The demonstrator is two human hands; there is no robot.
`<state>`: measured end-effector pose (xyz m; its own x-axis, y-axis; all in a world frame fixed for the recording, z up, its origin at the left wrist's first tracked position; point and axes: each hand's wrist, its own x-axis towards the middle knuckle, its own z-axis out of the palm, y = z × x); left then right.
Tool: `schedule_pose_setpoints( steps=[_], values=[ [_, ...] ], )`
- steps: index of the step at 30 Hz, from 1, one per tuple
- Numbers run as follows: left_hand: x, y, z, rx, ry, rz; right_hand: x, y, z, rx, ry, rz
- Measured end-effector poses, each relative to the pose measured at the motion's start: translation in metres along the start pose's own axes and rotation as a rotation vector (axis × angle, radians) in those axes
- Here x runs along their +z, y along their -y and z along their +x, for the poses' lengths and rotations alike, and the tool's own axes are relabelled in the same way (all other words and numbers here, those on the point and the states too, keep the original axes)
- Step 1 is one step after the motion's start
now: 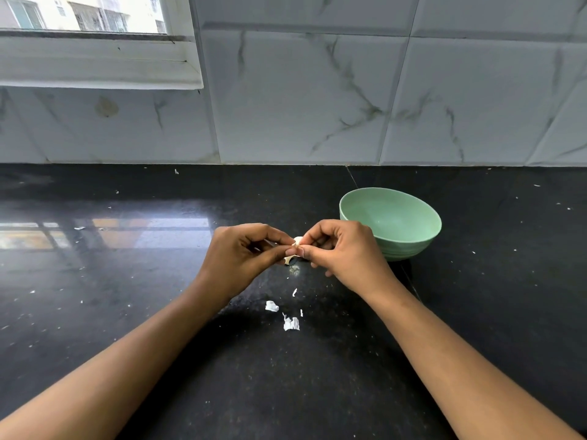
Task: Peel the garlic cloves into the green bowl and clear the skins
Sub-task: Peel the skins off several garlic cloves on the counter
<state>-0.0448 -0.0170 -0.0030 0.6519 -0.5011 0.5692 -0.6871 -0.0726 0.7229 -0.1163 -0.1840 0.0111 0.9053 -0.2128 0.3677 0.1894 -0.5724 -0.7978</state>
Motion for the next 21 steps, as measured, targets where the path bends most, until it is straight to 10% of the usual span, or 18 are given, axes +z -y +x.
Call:
schedule_pose_setpoints(
  steps=[21],
  values=[
    [0.0014,-0.0026,0.0003,0.053,-0.021,-0.003,0.0029,0.0014,-0.0001,0.081,0.112,0.153]
  ],
)
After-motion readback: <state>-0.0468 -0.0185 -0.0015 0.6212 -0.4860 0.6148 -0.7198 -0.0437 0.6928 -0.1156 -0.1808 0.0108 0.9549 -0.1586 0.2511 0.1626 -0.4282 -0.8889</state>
